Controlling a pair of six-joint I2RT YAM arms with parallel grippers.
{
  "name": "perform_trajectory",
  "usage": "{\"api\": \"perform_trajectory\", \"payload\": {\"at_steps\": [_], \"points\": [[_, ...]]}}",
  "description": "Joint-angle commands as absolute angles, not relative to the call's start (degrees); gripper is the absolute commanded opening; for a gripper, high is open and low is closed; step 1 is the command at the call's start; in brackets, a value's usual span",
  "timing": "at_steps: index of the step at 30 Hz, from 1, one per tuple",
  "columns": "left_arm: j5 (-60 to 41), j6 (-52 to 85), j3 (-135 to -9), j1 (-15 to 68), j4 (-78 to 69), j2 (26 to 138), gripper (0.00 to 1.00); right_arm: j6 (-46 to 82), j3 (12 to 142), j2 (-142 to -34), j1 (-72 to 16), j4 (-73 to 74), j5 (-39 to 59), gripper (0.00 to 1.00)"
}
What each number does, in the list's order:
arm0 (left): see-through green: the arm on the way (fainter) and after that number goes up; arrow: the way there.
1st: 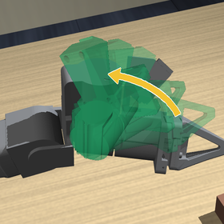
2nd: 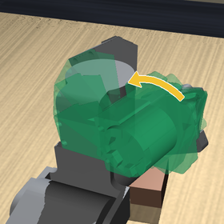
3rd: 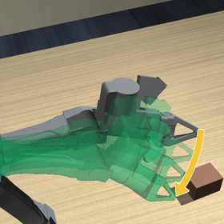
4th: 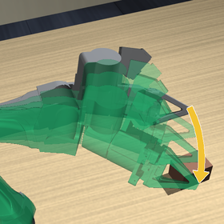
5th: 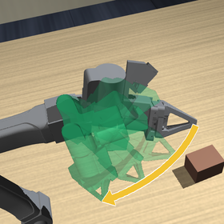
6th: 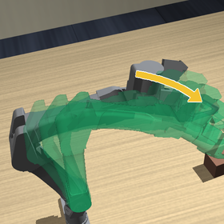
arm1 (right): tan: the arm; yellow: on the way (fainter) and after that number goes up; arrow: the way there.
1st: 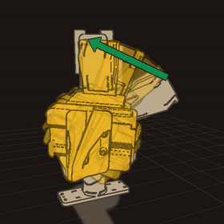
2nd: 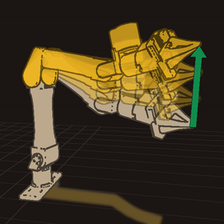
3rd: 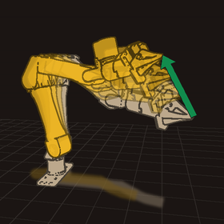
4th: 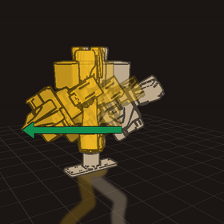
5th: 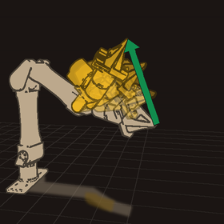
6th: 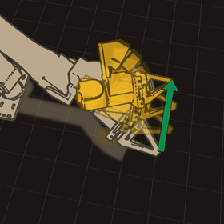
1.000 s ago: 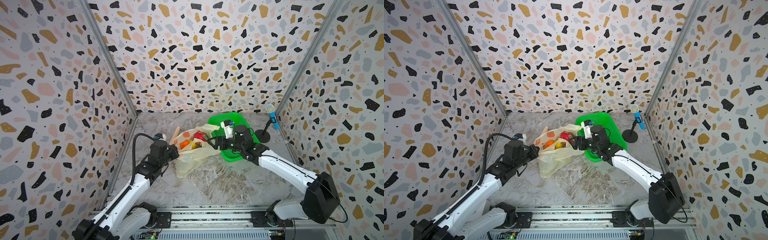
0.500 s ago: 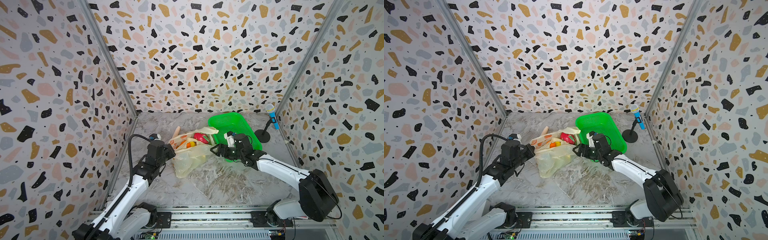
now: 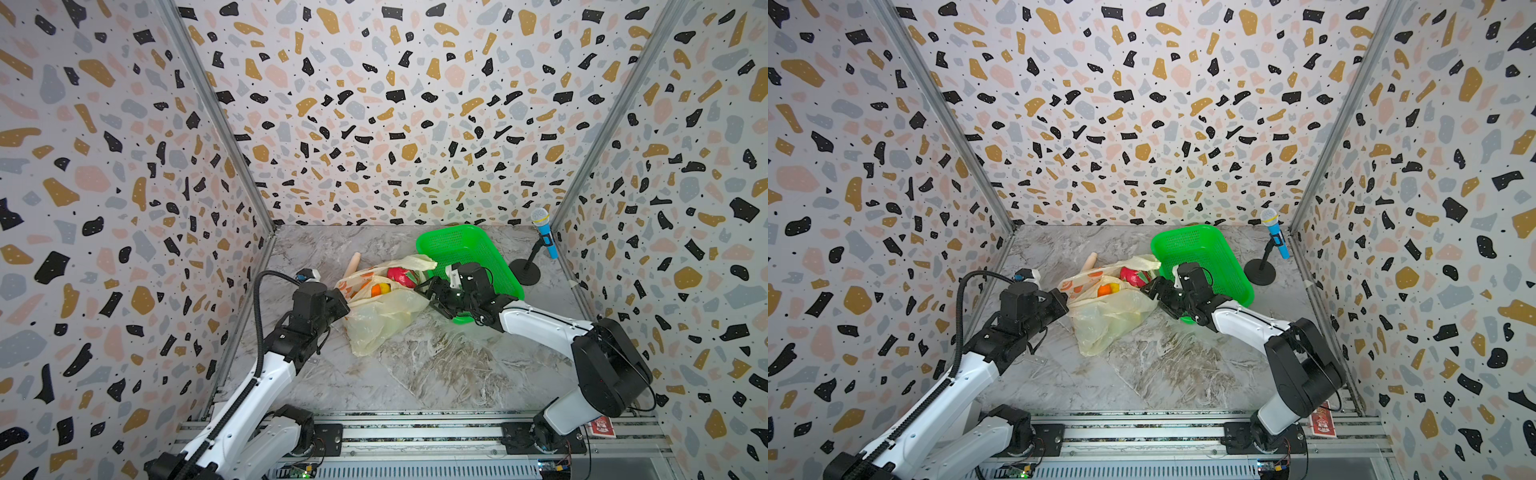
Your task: Place the fruits into the plastic bag
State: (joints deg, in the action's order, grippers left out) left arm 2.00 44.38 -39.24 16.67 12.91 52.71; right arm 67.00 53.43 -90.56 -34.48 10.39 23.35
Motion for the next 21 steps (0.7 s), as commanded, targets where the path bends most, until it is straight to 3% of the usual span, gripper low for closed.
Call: {"api": "perform_trajectory", "payload": {"at_steps": [1, 7, 10, 14, 19, 20, 21], "points": [[2.17, 44.29, -38.56, 16.30, 11.76, 51.66, 0.00, 73.30, 55.12, -91.49, -35.39, 11.57, 23.03, 0.88], [1.93, 44.47, -37.97, 16.28, 11.42, 51.42, 0.00, 79.29, 55.13, -94.66, -36.21, 16.08, 22.90, 0.87], [1.93, 44.39, -37.79, 16.33, 11.43, 51.58, 0.00, 80.48, 55.61, -96.21, -36.17, 18.72, 22.90, 0.82], [1.90, 44.25, -37.79, 16.31, 11.29, 51.67, 0.00, 81.97, 56.34, -98.53, -35.92, 20.32, 23.91, 0.61], [2.02, 44.04, -37.88, 16.26, 11.59, 51.66, 0.00, 82.40, 55.69, -99.75, -35.79, 23.27, 23.67, 0.07], [2.11, 44.06, -37.97, 16.28, 11.68, 51.62, 0.00, 82.03, 55.71, -99.66, -35.74, 23.62, 23.40, 0.00], [2.11, 43.98, -38.01, 16.27, 11.71, 51.63, 0.00, 81.09, 55.88, -99.55, -35.53, 23.87, 23.31, 0.00]]}}
